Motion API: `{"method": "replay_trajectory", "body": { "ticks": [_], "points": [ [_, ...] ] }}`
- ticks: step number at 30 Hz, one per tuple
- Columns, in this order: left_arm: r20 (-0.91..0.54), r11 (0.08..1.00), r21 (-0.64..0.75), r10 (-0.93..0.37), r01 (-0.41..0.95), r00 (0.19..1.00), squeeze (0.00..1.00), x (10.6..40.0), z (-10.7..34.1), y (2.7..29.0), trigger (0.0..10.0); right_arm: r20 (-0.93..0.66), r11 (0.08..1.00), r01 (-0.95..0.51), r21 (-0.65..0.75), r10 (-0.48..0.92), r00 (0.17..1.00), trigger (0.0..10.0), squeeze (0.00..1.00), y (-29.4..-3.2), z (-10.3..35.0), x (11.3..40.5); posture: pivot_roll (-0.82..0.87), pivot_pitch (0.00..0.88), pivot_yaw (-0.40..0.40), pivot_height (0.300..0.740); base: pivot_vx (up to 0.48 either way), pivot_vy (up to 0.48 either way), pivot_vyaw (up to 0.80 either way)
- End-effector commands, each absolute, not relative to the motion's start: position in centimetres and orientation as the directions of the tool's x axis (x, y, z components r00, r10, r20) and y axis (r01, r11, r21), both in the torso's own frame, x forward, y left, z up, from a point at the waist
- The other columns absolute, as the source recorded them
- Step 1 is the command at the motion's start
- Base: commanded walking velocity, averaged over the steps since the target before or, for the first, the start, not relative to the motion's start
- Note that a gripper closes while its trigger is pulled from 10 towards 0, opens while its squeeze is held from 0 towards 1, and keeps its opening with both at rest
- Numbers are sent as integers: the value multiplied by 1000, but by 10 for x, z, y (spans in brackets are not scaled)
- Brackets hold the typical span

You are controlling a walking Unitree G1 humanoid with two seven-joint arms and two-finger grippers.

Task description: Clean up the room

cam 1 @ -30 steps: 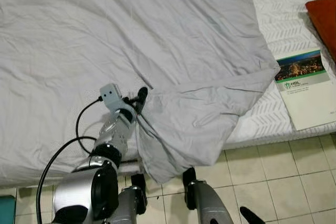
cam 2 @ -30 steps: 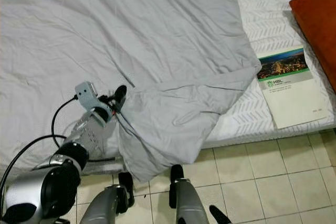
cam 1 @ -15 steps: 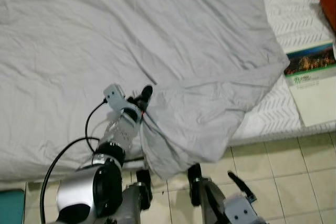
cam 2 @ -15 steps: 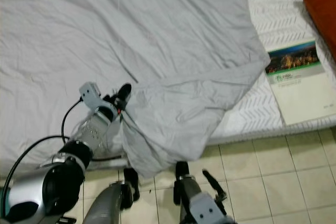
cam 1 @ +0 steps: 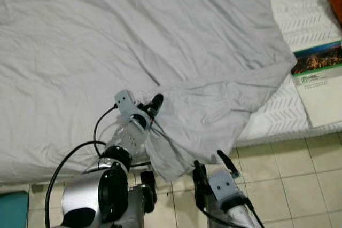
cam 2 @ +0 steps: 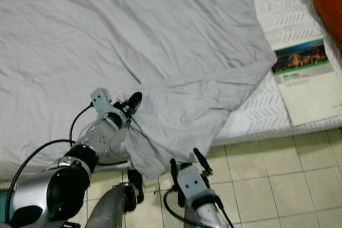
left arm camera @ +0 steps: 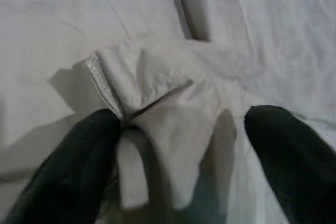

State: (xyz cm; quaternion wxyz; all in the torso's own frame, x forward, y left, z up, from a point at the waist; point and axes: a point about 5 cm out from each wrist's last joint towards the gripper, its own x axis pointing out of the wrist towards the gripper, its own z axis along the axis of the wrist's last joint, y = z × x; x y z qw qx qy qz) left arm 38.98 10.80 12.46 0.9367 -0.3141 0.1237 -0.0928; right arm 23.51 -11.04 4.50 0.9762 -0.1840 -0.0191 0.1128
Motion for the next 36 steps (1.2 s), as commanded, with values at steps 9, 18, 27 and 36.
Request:
{"method": "replay_trajectory", "body": {
  "ticks": [9,18,27,36],
  "points": [
    [-302,850,-526,-230,39,925,0,374,92,112,0,-52,922,-213,-325,208,977,10000,0,-112,32,230,-258,659,51,740,0,0,0],
    [-292,854,-517,-240,58,926,0,371,87,110,0,-79,931,-234,-280,221,972,10000,0,-117,32,209,-257,649,50,740,0,0,0],
    [-287,934,-344,-203,97,936,0,371,88,120,0,-84,940,-229,-252,214,973,10000,0,-137,42,191,-246,587,62,740,0,0,0],
    [-300,959,-246,-216,144,929,0,372,89,117,10000,-171,937,-175,-302,127,977,10000,0,-180,29,192,-199,470,65,740,0,0,0]
  ]
}}
